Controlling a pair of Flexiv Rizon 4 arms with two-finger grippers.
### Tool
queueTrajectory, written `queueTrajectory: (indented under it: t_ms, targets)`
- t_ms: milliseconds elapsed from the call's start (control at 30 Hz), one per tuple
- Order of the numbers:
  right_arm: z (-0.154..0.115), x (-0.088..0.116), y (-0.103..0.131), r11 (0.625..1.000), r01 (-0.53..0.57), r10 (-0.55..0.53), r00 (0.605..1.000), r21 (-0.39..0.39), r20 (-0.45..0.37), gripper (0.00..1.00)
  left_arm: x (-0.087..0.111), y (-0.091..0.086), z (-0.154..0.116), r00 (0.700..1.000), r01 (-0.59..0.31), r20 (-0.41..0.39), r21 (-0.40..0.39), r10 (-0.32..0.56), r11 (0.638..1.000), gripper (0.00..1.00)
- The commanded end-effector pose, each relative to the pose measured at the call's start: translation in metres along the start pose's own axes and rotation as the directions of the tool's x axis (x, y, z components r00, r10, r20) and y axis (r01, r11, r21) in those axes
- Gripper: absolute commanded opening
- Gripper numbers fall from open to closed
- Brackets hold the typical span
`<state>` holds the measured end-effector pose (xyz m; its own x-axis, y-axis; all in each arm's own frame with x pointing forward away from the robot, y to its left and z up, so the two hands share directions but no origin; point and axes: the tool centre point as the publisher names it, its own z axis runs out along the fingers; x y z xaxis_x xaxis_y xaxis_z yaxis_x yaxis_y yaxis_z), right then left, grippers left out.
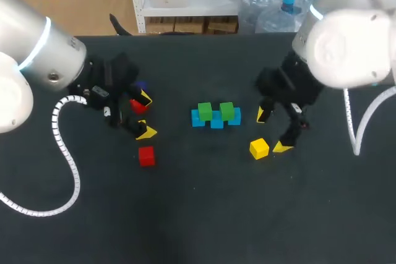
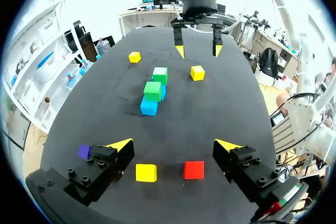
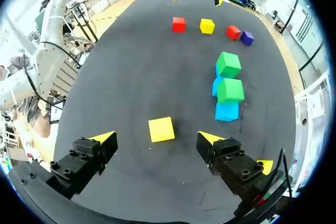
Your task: Place the blue cubes, place green cubes on the blue cubes, place the yellow cubes on the green cubes, then place the red cubes on the yellow cubes, and place purple cube on the red cubes.
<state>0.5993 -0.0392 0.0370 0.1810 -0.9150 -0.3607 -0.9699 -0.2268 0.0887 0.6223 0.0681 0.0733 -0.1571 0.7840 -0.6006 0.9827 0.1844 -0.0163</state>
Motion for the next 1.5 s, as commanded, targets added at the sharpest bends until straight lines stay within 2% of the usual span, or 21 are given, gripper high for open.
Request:
queueTrajectory:
  t_ms: [33, 300, 567, 800, 1200, 1500]
  targets:
    - [0.003, 0.003, 0.005, 0.998, 0.019, -0.019, 1.000, 0.059, -0.004, 1.00, 0.001, 0.000, 0.000, 1.000, -0.003, 0.005, 0.001, 0.003, 1.000, 1.00]
    - [0.014, 0.006, -0.006, 0.997, 0.077, -0.075, 0.996, 0.029, -0.057, 1.00, 0.001, 0.000, 0.000, 1.000, -0.003, 0.005, 0.001, 0.003, 1.000, 1.00]
    - [0.021, -0.001, -0.013, 0.996, 0.092, -0.090, 0.992, 0.018, -0.092, 1.00, 0.001, 0.000, 0.000, 1.000, -0.003, 0.005, 0.001, 0.003, 1.000, 1.00]
    - [0.033, 0.003, -0.013, 0.997, 0.073, -0.072, 0.991, 0.003, -0.111, 1.00, 0.001, 0.000, 0.000, 1.000, -0.003, 0.005, 0.001, 0.003, 1.000, 1.00]
    - [0.042, 0.005, -0.016, 0.998, 0.034, -0.027, 0.990, 0.054, -0.138, 1.00, 0.001, 0.000, 0.000, 1.000, -0.003, 0.005, 0.001, 0.003, 1.000, 1.00]
    - [0.041, 0.005, -0.014, 0.991, 0.025, 0.007, 0.971, 0.132, -0.239, 1.00, 0.001, 0.000, 0.000, 1.000, -0.003, 0.005, 0.001, 0.003, 1.000, 1.00]
